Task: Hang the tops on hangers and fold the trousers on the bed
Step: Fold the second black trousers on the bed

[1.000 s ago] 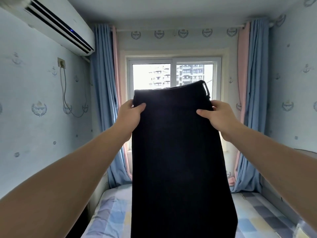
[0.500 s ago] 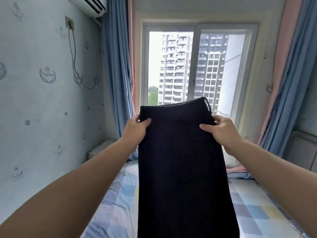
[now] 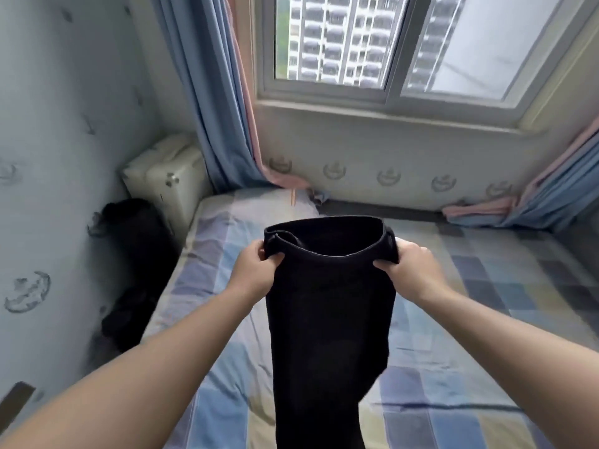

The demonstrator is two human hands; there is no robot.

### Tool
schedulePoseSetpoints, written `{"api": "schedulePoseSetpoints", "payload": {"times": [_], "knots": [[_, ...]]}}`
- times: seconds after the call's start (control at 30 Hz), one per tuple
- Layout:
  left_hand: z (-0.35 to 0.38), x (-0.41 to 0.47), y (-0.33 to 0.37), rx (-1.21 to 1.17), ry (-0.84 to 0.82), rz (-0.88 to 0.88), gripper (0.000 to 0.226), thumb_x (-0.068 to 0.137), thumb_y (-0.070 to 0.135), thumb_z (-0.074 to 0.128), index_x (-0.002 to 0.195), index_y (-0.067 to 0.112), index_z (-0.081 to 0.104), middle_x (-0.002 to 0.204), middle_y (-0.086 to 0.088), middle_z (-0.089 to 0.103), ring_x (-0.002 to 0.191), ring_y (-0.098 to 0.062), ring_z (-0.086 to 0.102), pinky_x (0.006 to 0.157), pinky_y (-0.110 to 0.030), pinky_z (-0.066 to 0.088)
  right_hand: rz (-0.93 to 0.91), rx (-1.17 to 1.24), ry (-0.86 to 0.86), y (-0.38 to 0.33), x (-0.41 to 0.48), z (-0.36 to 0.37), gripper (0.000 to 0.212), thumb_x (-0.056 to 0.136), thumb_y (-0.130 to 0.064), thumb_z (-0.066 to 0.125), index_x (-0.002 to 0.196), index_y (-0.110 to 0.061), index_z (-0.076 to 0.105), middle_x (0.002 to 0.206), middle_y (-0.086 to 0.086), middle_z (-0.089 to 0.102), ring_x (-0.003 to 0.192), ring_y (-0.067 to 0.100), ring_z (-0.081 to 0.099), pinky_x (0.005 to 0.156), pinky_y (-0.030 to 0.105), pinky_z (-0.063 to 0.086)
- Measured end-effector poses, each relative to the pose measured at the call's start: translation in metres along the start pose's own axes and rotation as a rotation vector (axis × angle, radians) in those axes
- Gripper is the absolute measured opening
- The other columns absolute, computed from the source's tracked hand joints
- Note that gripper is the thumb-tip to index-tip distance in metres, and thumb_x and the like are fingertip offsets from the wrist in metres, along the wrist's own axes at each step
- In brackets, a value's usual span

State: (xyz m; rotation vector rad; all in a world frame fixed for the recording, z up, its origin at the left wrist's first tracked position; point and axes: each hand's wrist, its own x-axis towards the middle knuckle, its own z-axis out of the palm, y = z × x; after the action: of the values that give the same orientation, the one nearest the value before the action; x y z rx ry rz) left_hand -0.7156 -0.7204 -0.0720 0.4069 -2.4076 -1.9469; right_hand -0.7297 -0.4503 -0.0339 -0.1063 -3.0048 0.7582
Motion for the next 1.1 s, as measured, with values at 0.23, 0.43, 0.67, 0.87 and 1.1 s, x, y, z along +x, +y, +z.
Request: {"api": "schedulePoseSetpoints", "payload": {"times": [0.23, 0.43, 0.67, 0.87, 1.1], "knots": [[0.042, 0.137, -0.127, 0.136, 0.076, -0.093, 0.010, 0.095, 0.037, 0.065, 0.092, 0.028, 0.062, 0.097, 0.007, 0.070, 0.093, -0.019, 0.068, 0.088, -0.042, 0.056, 0.166, 0.167, -0.040, 0.055, 0.101, 0.156, 0.009, 0.088, -0.032, 0.067, 0.084, -0.027, 0.060, 0.081, -0.002, 0.071, 0.072, 0.030, 0.069, 0.073, 0.045, 0.058], [0.091, 0.213, -0.222, 0.084, 0.183, -0.158, 0.030, 0.102, 0.041, 0.052, 0.124, 0.020, 0.056, 0.125, -0.002, 0.065, 0.111, -0.026, 0.063, 0.094, -0.037, 0.050, 0.275, 0.549, -0.009, 0.104, 0.160, 0.281, 0.010, 0.097, -0.028, 0.061, 0.102, -0.019, 0.062, 0.107, 0.001, 0.072, 0.084, 0.015, 0.073, 0.082, 0.041, 0.059], [0.136, 0.166, -0.354, 0.363, 0.008, -0.194, 0.065, 0.103, 0.051, 0.044, 0.160, 0.029, 0.021, 0.169, 0.001, 0.016, 0.155, -0.018, 0.015, 0.125, -0.038, 0.015, 0.136, 0.398, -0.308, 0.168, 0.116, 0.398, 0.071, 0.101, -0.042, 0.053, 0.159, -0.034, 0.013, 0.166, -0.013, 0.018, 0.152, 0.012, 0.018, 0.124, 0.042, 0.021], [0.150, 0.093, -0.391, 0.583, -0.132, -0.185, 0.064, 0.100, 0.057, 0.041, 0.158, 0.041, 0.020, 0.170, 0.007, 0.006, 0.155, -0.017, 0.004, 0.124, -0.045, 0.013, 0.063, 0.138, -0.486, 0.209, 0.062, 0.402, 0.071, 0.101, -0.049, 0.043, 0.159, -0.041, 0.001, 0.168, -0.014, 0.002, 0.155, 0.015, 0.001, 0.124, 0.050, 0.013], [0.156, -0.016, -0.377, 0.814, -0.236, -0.208, 0.063, 0.101, 0.059, 0.035, 0.158, 0.046, 0.012, 0.169, 0.013, -0.011, 0.154, -0.013, -0.005, 0.122, -0.041, 0.008, -0.011, 0.029, -0.618, 0.241, -0.003, 0.350, 0.069, 0.102, -0.052, 0.039, 0.158, -0.044, -0.001, 0.168, -0.014, -0.001, 0.155, 0.017, 0.002, 0.124, 0.047, 0.013]]}}
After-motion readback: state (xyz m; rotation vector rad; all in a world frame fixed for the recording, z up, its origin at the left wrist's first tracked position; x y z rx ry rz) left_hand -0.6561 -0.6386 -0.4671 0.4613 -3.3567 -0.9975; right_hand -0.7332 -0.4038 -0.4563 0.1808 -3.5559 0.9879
